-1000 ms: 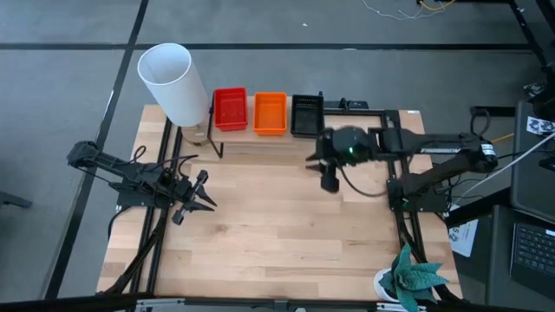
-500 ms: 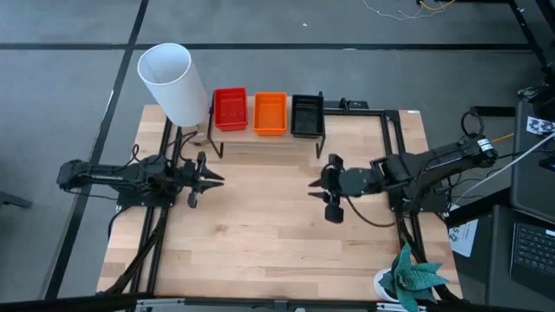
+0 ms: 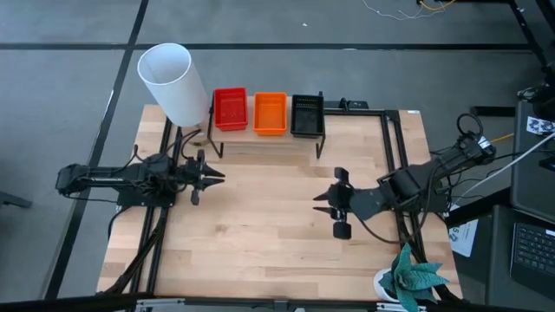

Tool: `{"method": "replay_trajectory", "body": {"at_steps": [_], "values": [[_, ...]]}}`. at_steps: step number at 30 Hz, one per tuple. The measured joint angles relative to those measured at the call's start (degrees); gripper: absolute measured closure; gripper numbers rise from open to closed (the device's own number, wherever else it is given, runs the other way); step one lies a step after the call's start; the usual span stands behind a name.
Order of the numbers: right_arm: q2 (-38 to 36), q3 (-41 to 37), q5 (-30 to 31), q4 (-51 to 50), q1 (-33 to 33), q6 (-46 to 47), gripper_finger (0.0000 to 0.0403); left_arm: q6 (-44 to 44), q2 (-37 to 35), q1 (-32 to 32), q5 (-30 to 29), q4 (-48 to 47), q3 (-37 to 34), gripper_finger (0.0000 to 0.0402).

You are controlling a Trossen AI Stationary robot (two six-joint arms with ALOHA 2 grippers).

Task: Stack baskets on shelf by color
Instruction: Return to Home Position

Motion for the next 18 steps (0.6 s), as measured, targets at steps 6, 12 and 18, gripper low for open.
{"method": "replay_trajectory", "body": {"at_steps": [6,12,18], "values": [[0.00,0.00,1.33,-0.08,1.91,-0.01,0.0292,0.01,-0.03,0.00,0.12,-2.32,-0.01,0.0335],[0.02,0.00,1.31,-0.14,3.68,0.02,0.0292,0.01,-4.86,-0.69,0.19,-2.31,-0.02,0.0335],[0.02,0.00,1.36,-0.34,4.83,-0.11,0.0292,0.02,-10.16,-0.94,0.22,-1.41,-0.01,0.0335]]}}
